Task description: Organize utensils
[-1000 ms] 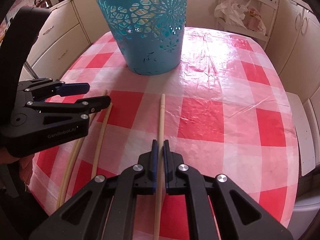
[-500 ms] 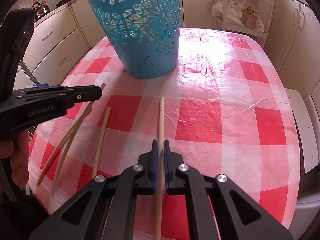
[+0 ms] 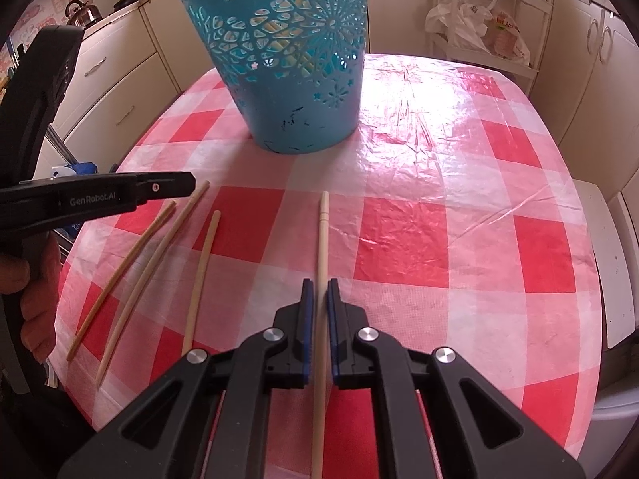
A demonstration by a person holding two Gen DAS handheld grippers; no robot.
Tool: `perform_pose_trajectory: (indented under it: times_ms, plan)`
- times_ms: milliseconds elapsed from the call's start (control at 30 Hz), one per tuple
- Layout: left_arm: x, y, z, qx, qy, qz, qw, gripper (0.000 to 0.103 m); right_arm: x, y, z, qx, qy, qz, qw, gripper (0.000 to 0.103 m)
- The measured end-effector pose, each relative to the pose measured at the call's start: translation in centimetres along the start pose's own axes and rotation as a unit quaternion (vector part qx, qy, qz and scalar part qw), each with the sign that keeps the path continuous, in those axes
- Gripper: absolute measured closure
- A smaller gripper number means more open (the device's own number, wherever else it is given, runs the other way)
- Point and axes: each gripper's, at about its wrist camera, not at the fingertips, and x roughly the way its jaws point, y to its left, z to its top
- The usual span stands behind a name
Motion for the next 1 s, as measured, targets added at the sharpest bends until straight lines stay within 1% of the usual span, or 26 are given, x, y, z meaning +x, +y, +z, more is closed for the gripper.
perform_pose_trajectory:
  times_ms: [100,167,267,400,500,600,700,733,767,800,833,900,933,1000]
  plan:
    - [-0.5,0.1,0.2,0.006,0.003,0.001,1.0,0.098,0.0,0.1,0.0,-0.005,0.0,-0.001,1.0,0.095]
    - [-1.4,0.4,0.1,0.022,0.014,0.009,0.9996,0.097,-0.1,-0.1,0.0,-0.002,0.002,0.001,1.0,0.095]
    - [-1.6,0.2,-0.6,0.057,0.026,0.047,0.9969,0.095,-0.1,-0.2,0.0,0.0,0.002,0.003,1.0,0.095]
    - [-0.4,-0.5,-1.7,0.097,0.051,0.074,0.9912,0.093,-0.1,-0.2,0.0,-0.001,0.001,0.003,1.0,0.095]
    - [-0.4,-1.2,-2.0,0.125,0.047,0.095,0.9864,0.093,-0.1,-0.2,0.1,-0.004,0.0,0.003,1.0,0.095]
    - [-0.6,-1.3,-1.9,0.132,0.046,0.104,0.9847,0.095,-0.1,-0.2,0.0,-0.006,0.0,0.002,1.0,0.097]
    - [-1.8,-1.1,-1.8,0.127,0.036,0.101,0.9861,0.095,-0.1,-0.1,0.1,-0.004,0.002,0.003,1.0,0.097]
    - [-2.0,-1.3,-1.9,0.124,0.035,0.093,0.9873,0.095,-0.1,-0.1,0.1,-0.004,0.003,0.002,1.0,0.097]
    - [-2.2,-1.2,-2.0,0.123,0.04,0.083,0.9881,0.094,-0.1,-0.1,0.1,-0.002,0.003,0.003,1.0,0.097]
    - [-2.2,-1.3,-2.0,0.125,0.045,0.083,0.9876,0.09,0.0,-0.2,0.1,0.0,0.003,0.003,1.0,0.097]
    - [-2.1,-1.5,-2.2,0.129,0.047,0.092,0.9863,0.087,0.0,-0.1,0.1,-0.001,0.003,0.003,1.0,0.097]
    - [-1.5,-1.5,-2.2,0.13,0.059,0.087,0.9858,0.069,0.0,-0.2,0.1,0.0,0.003,0.005,1.0,0.097]
    - [-1.2,-1.6,-2.5,0.136,0.065,0.091,0.9843,0.067,0.0,-0.3,0.1,0.001,0.004,0.005,1.0,0.097]
    - [-0.5,-1.6,-3.0,0.148,0.075,0.097,0.9814,0.066,0.0,-0.2,0.2,0.001,0.004,0.004,1.0,0.097]
